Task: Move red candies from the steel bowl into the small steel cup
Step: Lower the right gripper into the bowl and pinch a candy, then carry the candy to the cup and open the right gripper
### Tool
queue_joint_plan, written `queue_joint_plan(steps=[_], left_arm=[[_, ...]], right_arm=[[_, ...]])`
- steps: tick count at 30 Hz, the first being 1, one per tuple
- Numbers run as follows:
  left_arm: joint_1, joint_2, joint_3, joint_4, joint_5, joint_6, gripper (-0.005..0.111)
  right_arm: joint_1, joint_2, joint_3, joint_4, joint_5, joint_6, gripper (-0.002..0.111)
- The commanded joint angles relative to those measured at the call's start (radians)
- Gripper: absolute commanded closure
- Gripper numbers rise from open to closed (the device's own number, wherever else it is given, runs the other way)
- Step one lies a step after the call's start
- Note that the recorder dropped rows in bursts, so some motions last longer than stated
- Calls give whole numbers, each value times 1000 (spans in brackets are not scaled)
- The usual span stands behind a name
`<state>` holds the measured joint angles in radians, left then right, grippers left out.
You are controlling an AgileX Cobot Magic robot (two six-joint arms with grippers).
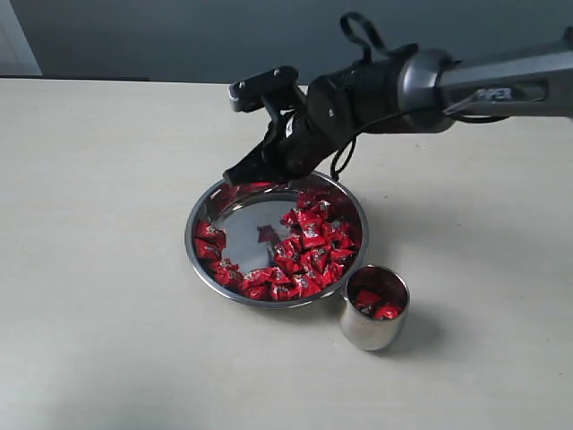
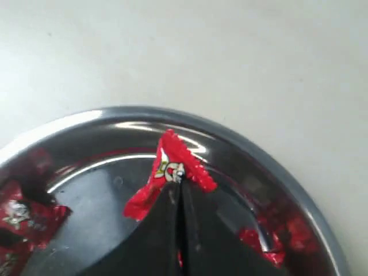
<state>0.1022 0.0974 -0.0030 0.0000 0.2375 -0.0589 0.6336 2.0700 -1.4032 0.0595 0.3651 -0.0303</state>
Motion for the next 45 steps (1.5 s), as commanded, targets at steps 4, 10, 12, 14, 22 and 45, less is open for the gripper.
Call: queue_joint_plan(steps=[4, 10, 12, 14, 22, 45], left_arm=[[-5, -5, 3, 0, -6, -2, 106], [-5, -5, 3, 0, -6, -2, 106], [-5, -5, 3, 0, -6, -2, 106], [-5, -5, 3, 0, -6, -2, 106], [-5, -5, 3, 0, -6, -2, 106], [-5, -5, 3, 0, -6, -2, 106]], right_arm=[[-4, -427, 344, 58, 28, 6, 108], [-4, -842, 654, 135, 88, 6, 108], [-4, -886, 688, 135, 105, 6, 108], [-4, -908, 713, 137, 123, 6, 108], [-4, -887, 759, 170, 182, 6, 108], [-4, -754, 703, 171, -63, -29, 69]])
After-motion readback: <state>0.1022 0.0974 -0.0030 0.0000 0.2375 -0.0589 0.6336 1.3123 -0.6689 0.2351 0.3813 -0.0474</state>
